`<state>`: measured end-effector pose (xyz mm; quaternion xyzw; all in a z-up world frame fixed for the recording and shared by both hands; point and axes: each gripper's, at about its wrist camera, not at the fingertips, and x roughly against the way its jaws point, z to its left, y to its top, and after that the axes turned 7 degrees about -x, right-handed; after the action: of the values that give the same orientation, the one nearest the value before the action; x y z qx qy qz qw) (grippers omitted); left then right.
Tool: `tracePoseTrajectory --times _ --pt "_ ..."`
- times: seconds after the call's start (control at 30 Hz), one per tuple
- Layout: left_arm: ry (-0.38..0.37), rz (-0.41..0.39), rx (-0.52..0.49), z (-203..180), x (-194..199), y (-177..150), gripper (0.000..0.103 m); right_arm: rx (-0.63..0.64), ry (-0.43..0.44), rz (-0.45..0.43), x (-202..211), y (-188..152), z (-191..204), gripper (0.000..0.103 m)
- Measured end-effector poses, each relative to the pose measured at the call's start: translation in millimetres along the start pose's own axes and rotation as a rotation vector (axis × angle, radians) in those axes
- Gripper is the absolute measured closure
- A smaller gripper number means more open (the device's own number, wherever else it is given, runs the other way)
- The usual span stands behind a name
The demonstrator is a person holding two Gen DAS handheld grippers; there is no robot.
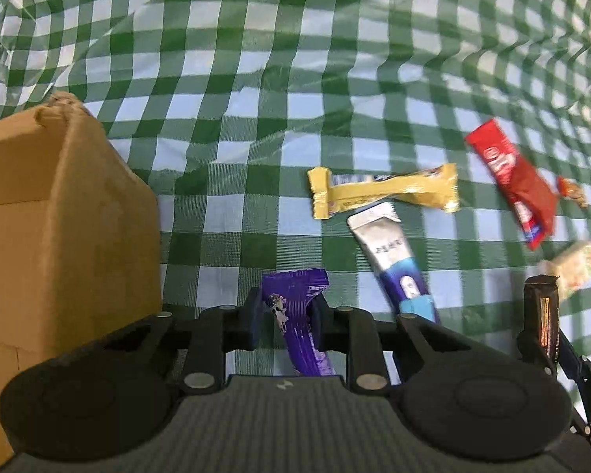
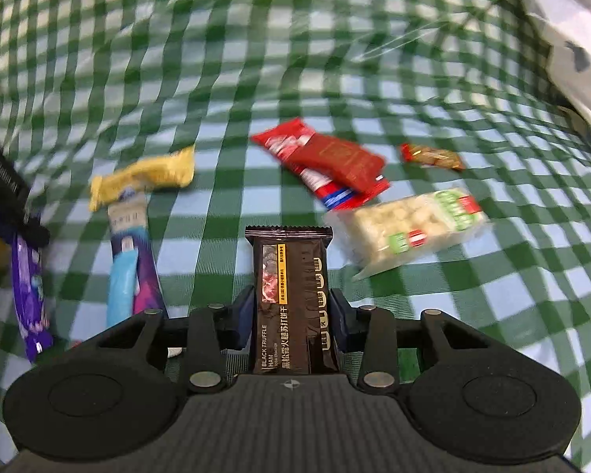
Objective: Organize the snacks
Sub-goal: 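Carry both held bars over the cardboard box with both tools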
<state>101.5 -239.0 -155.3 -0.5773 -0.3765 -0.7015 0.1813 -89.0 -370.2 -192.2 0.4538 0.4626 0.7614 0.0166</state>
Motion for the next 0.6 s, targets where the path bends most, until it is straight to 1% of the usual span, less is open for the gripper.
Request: tracePoseTrajectory --times 0.03,0.07,0.1,0.2,0.27,0.4,0.47,0.6 --pt "-0.015 -0.009 0.001 1 11 -3 0.083 -0.016 0.004 -0.016 9 2 -1 0.062" --pt "-0.035 -0.017 0.001 1 26 -6 0.084 -0.031 0.005 -0.03 18 4 -2 0.062" --pt "-0.051 -0.026 0.002 2 33 -8 0.085 -0.039 0.007 -0.043 26 4 -2 0.062" --pt "-0.082 -0.076 -0.008 7 67 -19 0.086 -0.039 0.007 -0.087 56 4 2 0.062" --pt "-0.09 -0.109 -0.016 8 77 -25 0.086 -0.043 0.008 -0.108 73 2 7 0.062" --pt "-0.123 -0.166 -0.014 16 120 -43 0.086 -0.071 0.009 -0.125 110 -7 14 0.062" --pt "-0.124 -0.195 -0.022 23 146 -58 0.086 -0.077 0.017 -0.14 131 -12 21 0.062" --pt "-0.118 -0.253 -0.027 49 201 -100 0.086 -0.07 0.045 -0.161 178 -26 39 0.062"
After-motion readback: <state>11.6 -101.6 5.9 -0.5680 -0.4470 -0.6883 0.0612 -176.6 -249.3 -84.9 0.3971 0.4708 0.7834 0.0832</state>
